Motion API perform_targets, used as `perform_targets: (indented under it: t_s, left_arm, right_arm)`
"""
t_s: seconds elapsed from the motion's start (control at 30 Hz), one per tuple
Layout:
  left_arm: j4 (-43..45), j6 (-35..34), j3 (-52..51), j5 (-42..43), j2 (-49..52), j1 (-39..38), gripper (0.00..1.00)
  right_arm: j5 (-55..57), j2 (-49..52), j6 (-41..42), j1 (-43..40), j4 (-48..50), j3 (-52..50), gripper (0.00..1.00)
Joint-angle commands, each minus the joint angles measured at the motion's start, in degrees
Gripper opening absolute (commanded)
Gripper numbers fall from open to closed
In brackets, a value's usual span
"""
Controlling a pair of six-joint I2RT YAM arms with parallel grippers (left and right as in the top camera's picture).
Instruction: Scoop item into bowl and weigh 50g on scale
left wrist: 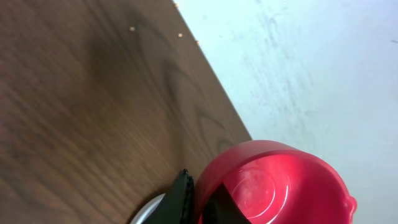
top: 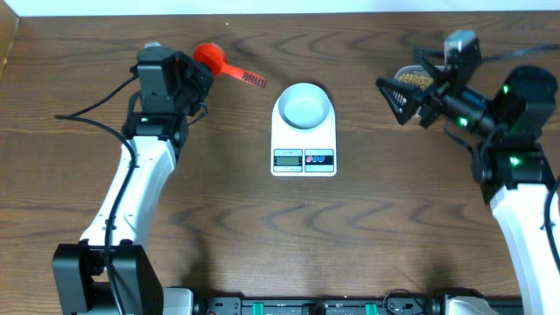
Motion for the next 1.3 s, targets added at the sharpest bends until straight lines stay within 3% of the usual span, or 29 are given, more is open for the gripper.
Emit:
perform_targets:
  t_s: [0.0, 0.27, 0.53, 0.67, 0.8, 0.97, 1.07, 1.27]
  left_arm:
    - [1.75, -3.04, 0.00, -2.19, -0.72, -2.21, 0.07]
    - [3.21, -10.95, 0.00, -2.19, -0.72, -8.61, 0.07]
    - [3.28, -12.59, 0.00, -2.21, -0.72, -13.84, 0.07]
    - [3.56, -12.52, 0.00, -2.19, -0.72, -15.26, 0.07]
    - [3.58, -12.55, 0.00, -2.23, -0.72, -15.39, 0.07]
    - [3.26, -12.55, -0.02, -2.34, -0.72, -15.39, 0.07]
    - [2.27, -12.55, -0.02, -2.34, -0.72, -15.87, 0.07]
    - [2.23, -12.52, -0.02, -2.36, -0.72, -18.23, 0.07]
  right_arm:
    - [-3.34, 2.78, 3.28, 2.43, -0.04, 3.39, 0.99]
    - [-3.37, 4.63, 3.23, 6.58, 1.29, 3.41, 0.99]
    - [-3.56, 4.66, 3.45, 6.73, 0.59, 3.39, 0.99]
    - [-2.16, 4.83, 7.82, 7.87, 3.26, 3.39, 0.99]
    - [7.15, 6.21, 16.70, 10.38, 3.23, 3.39, 0.81]
    - [13.33, 9.46, 22.03, 14.40, 4.39, 3.39, 0.71]
    - [13.35, 11.56, 23.37, 16.39, 5.97, 3.39, 0.58]
    - [13.40, 13.77, 23.37, 18.84, 7.10, 3.39, 0.48]
